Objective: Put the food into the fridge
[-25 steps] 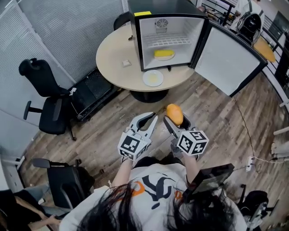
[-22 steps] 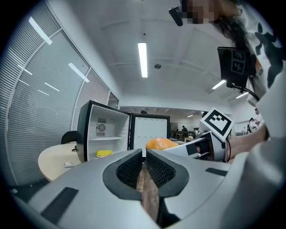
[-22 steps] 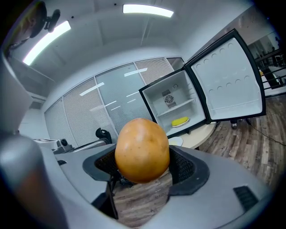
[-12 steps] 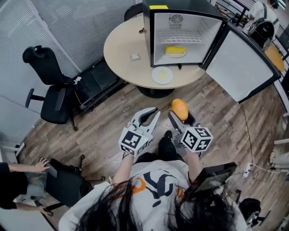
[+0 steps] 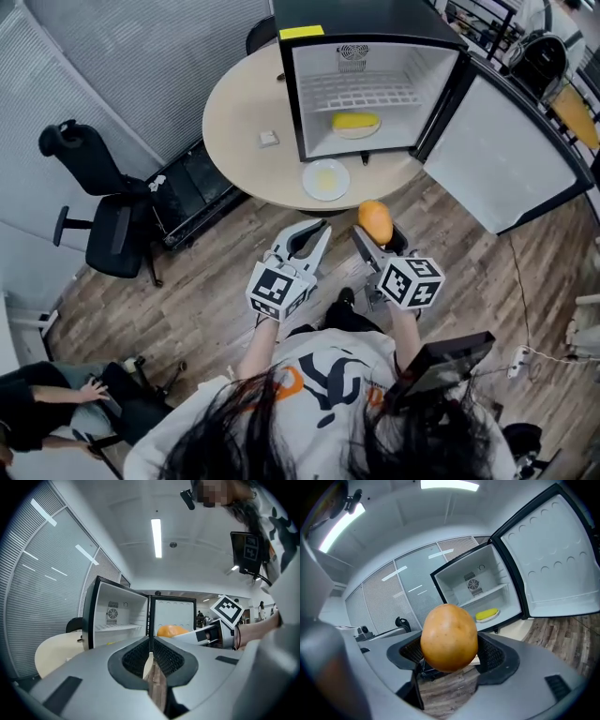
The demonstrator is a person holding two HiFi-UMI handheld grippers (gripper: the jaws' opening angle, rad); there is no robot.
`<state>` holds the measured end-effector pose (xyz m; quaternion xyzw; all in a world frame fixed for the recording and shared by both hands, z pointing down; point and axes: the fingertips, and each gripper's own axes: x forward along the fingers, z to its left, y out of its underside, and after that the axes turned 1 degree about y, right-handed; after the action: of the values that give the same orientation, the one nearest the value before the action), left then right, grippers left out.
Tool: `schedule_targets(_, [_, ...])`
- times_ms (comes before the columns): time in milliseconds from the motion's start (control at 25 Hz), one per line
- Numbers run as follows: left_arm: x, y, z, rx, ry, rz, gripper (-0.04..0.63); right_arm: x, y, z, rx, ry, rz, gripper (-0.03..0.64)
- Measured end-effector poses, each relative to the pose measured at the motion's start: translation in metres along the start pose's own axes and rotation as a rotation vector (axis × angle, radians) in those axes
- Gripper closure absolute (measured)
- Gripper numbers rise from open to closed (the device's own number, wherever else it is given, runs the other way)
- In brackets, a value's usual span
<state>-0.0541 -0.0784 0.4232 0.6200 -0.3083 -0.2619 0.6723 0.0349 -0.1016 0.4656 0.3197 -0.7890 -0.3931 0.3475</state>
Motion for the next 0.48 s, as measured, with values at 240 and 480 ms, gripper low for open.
schedule_targets(240, [0.061,-0.006,0.015,0.002,-0.012,0.001,0.572,0.024,-0.033,-0.045,-0.007,-0.006,0.004,0.273])
schedule_targets(480, [0.109,-0.006,0.026,0.012,-0.038,0.026,0.572,0.050,-0.055,-0.088,0.009,-0.030,0.020,0.273])
